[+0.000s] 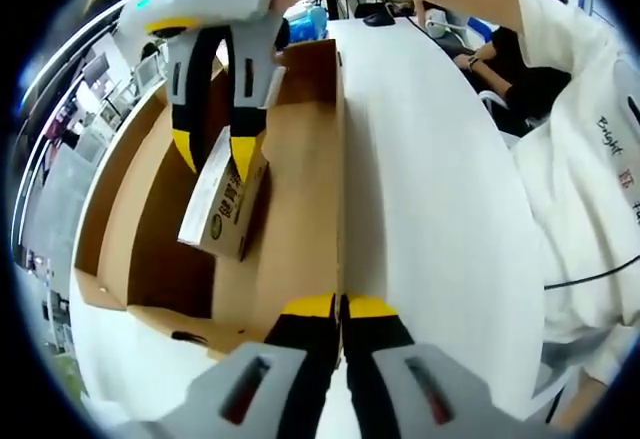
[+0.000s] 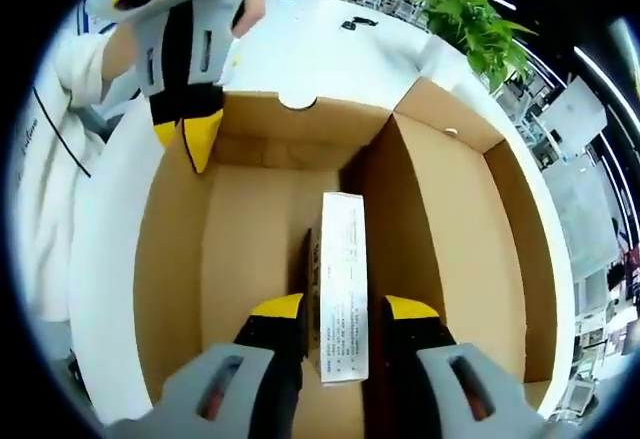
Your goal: Operate the shoe box by opening the lid, removing the specified soft item, and placing it in the target area until the item is outside and the box remains undamaged.
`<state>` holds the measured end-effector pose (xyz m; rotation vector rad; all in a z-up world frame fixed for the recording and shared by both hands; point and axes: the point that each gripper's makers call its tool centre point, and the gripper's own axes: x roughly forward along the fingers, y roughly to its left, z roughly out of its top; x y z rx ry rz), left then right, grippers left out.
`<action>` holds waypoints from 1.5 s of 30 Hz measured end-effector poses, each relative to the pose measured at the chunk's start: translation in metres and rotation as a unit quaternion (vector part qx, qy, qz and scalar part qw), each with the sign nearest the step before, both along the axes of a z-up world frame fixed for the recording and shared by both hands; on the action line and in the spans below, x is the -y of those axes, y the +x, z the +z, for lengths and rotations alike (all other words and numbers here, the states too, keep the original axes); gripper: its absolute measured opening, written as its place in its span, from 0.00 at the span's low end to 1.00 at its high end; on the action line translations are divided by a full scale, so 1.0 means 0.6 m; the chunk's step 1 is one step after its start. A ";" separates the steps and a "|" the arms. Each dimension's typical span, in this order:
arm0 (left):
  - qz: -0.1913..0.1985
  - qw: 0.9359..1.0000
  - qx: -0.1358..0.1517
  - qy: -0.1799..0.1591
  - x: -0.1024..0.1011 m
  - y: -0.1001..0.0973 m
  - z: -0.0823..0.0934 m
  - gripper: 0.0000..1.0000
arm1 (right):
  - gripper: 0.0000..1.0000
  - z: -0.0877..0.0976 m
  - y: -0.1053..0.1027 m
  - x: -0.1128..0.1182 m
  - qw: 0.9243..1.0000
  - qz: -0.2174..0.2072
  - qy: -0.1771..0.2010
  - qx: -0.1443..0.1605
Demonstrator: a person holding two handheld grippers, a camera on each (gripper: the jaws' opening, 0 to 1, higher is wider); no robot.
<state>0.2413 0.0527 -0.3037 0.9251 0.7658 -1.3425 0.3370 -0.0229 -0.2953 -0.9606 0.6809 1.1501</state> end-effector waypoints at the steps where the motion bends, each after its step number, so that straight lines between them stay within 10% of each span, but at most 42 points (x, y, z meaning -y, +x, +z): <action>1: 0.000 1.000 0.000 -0.001 0.000 0.000 0.000 0.01 | 0.28 -0.003 0.014 -0.004 1.000 -0.002 0.002 -0.004; 26: -0.011 1.000 0.001 -0.002 0.000 0.000 0.001 0.01 | 0.19 -0.039 -0.009 -0.007 0.985 -0.006 -0.126 -0.114; 45: -0.007 1.000 0.003 -0.002 -0.005 -0.003 0.000 0.01 | 0.19 -0.039 -0.022 -0.006 0.987 0.007 -0.141 -0.077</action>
